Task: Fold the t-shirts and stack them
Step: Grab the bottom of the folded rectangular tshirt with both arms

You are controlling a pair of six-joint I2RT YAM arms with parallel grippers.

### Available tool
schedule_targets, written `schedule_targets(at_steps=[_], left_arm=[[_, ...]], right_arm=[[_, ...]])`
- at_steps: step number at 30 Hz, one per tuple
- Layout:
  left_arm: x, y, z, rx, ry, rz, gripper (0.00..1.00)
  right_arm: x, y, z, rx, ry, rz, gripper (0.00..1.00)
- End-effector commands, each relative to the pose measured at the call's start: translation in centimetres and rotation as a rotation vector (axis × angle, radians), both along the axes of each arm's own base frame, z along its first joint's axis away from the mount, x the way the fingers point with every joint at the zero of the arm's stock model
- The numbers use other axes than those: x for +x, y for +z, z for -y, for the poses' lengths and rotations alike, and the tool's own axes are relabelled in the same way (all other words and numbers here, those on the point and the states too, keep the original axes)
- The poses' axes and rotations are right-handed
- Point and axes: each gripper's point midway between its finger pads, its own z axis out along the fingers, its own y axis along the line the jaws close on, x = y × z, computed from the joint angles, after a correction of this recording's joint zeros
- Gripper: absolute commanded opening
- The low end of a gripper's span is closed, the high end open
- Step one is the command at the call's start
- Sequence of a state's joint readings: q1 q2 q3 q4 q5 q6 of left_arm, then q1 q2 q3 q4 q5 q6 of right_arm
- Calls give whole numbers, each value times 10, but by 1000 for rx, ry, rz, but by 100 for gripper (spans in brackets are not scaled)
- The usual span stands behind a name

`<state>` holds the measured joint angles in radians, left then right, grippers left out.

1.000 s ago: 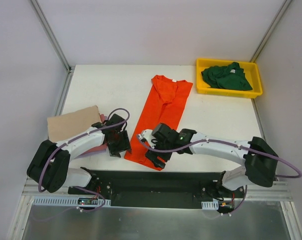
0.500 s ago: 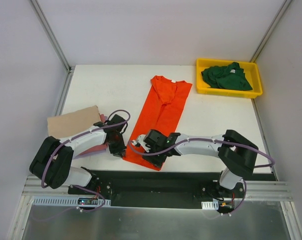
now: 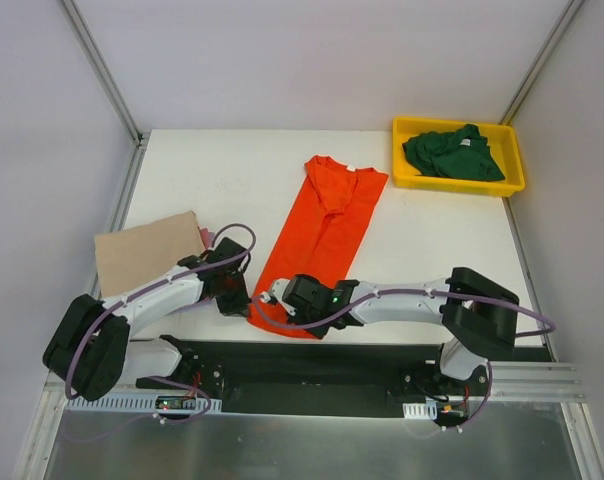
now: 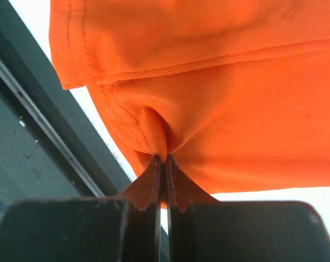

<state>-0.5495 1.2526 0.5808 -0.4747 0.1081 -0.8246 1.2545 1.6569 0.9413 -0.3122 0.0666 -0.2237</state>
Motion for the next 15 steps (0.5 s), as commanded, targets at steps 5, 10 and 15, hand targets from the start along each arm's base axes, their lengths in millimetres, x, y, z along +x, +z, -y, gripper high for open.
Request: schedule_targets(at_steps=[5, 10, 15], left_arm=[[-11, 33, 1, -95, 19, 89, 0], [-8, 55, 6, -154, 18, 156, 0], [17, 87, 17, -186, 21, 246, 0]], right_arm=[[-42, 36, -12, 194, 62, -175, 1], [-40, 60, -10, 270, 50, -142, 1], [-9, 83, 1, 280, -65, -52, 0]])
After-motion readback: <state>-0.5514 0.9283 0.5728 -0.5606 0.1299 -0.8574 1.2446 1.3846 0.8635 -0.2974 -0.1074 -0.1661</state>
